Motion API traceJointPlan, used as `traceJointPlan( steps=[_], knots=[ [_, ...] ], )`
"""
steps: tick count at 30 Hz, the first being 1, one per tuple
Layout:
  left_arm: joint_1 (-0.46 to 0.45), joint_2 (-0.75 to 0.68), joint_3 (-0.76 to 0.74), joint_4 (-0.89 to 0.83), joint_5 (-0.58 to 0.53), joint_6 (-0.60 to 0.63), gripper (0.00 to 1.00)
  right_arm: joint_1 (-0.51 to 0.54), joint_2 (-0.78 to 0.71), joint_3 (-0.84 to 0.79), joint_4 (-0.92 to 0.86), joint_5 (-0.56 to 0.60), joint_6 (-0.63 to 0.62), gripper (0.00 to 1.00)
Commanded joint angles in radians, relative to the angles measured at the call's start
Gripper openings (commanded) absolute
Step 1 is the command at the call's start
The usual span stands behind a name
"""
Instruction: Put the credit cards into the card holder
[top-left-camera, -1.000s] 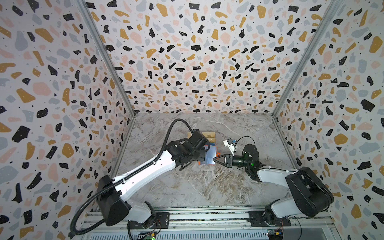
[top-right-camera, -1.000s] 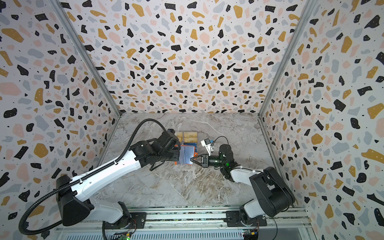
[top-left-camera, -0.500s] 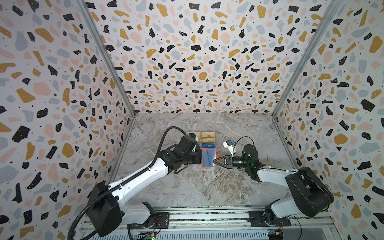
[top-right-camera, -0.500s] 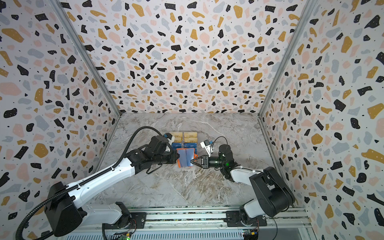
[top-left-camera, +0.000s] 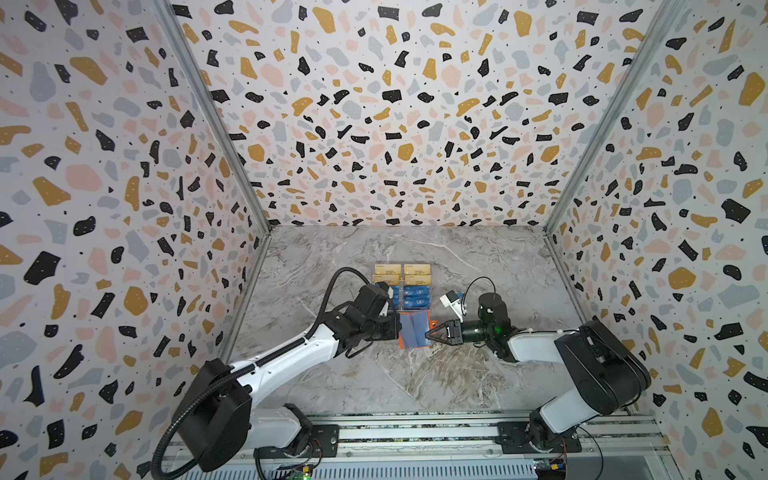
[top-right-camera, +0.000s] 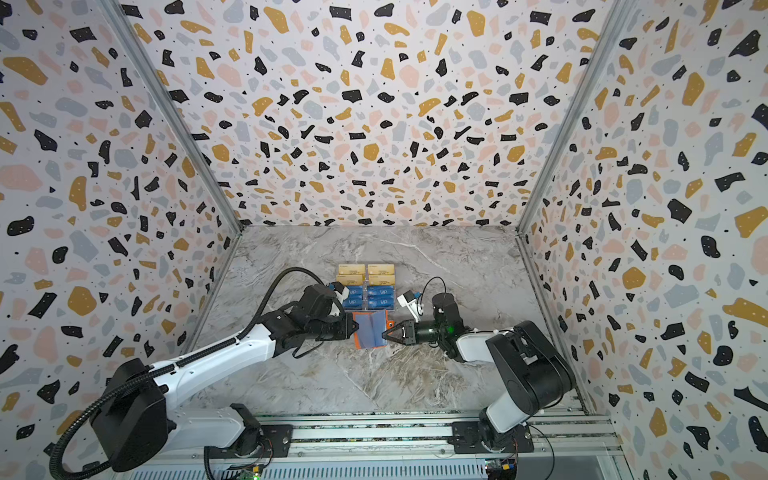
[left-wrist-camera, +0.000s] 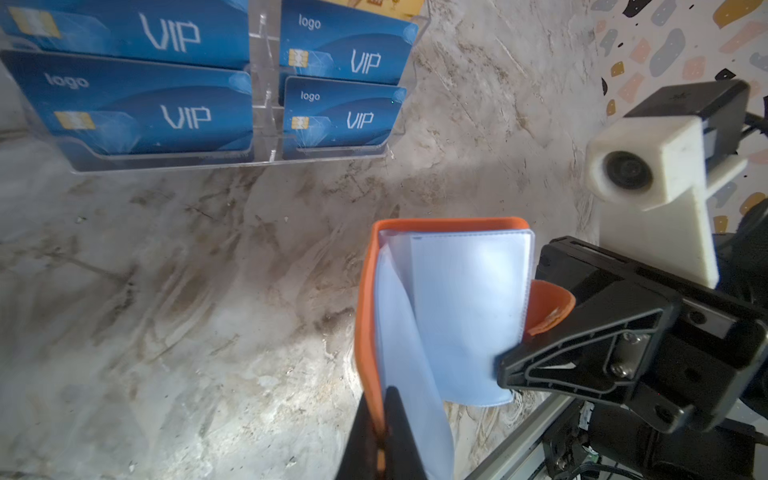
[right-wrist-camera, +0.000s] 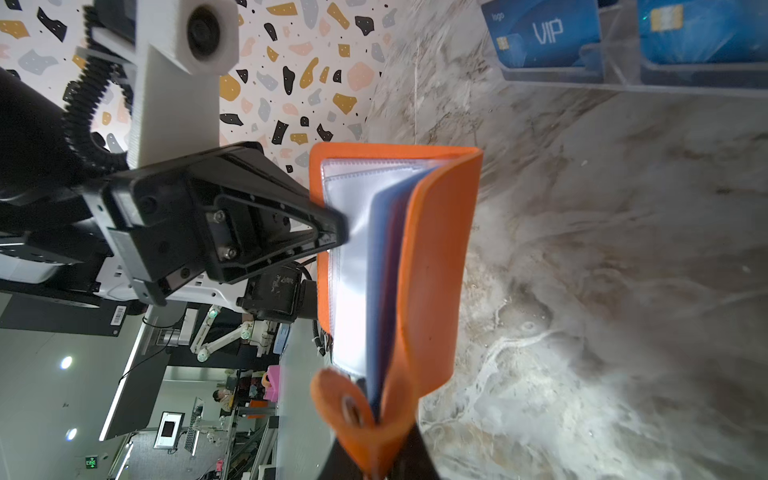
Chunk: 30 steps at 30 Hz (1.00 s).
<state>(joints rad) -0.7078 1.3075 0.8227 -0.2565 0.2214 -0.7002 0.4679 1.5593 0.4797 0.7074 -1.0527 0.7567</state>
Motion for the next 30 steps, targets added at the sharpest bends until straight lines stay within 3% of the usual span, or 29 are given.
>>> traceJointPlan(
  steps=[1,9,13,16,20,24,30],
  knots=[
    [0.004,-0.001,-0.031,0.073,0.065,-0.029,0.00,-0.009,-0.043,0.000,-0.082,0.010,-0.091,0.17],
    [0.005,0.054,-0.093,0.146,0.102,-0.077,0.00,-0.012,-0.043,-0.034,-0.186,0.073,-0.159,0.20],
    [0.005,0.073,-0.095,0.143,0.105,-0.077,0.00,-0.013,-0.062,-0.050,-0.240,0.098,-0.193,0.40],
    [0.008,0.088,-0.095,0.148,0.121,-0.082,0.00,-0.025,-0.124,-0.063,-0.322,0.135,-0.234,0.45],
    [0.014,0.101,-0.105,0.176,0.146,-0.092,0.00,-0.061,-0.269,-0.070,-0.425,0.203,-0.263,0.45],
    [0.026,0.125,-0.118,0.212,0.191,-0.082,0.00,-0.036,-0.361,-0.038,-0.452,0.261,-0.249,0.35],
    [0.053,0.163,-0.119,0.212,0.239,-0.042,0.00,0.053,-0.259,-0.002,-0.353,0.286,-0.225,0.22]
  ],
)
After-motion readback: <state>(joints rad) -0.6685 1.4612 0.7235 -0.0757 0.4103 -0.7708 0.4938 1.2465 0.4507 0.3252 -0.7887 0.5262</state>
